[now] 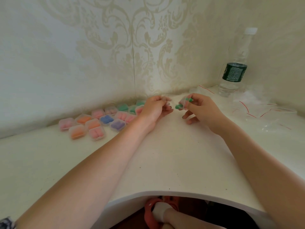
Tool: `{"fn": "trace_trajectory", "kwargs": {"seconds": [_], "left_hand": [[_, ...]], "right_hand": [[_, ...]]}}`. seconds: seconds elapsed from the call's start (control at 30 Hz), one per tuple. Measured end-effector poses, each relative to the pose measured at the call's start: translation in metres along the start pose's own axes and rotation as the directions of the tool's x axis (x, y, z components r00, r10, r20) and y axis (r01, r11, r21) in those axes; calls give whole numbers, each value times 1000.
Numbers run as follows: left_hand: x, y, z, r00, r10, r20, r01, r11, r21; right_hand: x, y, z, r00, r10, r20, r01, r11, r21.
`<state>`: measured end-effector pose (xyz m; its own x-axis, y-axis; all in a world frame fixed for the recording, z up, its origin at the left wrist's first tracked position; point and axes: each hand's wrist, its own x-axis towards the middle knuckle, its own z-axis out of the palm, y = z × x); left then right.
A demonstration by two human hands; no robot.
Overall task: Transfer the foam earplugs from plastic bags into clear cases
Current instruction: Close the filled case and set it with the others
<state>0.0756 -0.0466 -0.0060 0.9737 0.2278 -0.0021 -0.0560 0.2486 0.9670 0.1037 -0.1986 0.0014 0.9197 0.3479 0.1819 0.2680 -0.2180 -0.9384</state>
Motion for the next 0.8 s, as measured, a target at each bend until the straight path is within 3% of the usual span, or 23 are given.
{"fn": "trace_trajectory", "kwargs": {"seconds": [0.17,0.3,0.5,0.6,0.67,0.8], "left_hand": [[-2,0,1,996,-7,87,6,1000,18],[-3,4,0,996,-61,67,64,997,-52],[-3,5,3,997,-71,-6,70,991,-111],[-4,5,5,997,-75,-26,71,987,-143],[-3,3,7,994,-76,-84,66,991,-121],[-1,1,7,979,-64,-192,43,993,-111]], "right_hand": [[1,6,2,996,-93,2,91,976,-197],[-1,5,2,982,-186,-15,171,929,-329],[-4,2,2,954,-283,100,280,721,-634],[-6,1,2,933,-337,123,321,630,-707],[-8,-1,3,928,-364,80,328,697,-638],[-4,-3,2,949,-287,-130,238,923,-303]]}}
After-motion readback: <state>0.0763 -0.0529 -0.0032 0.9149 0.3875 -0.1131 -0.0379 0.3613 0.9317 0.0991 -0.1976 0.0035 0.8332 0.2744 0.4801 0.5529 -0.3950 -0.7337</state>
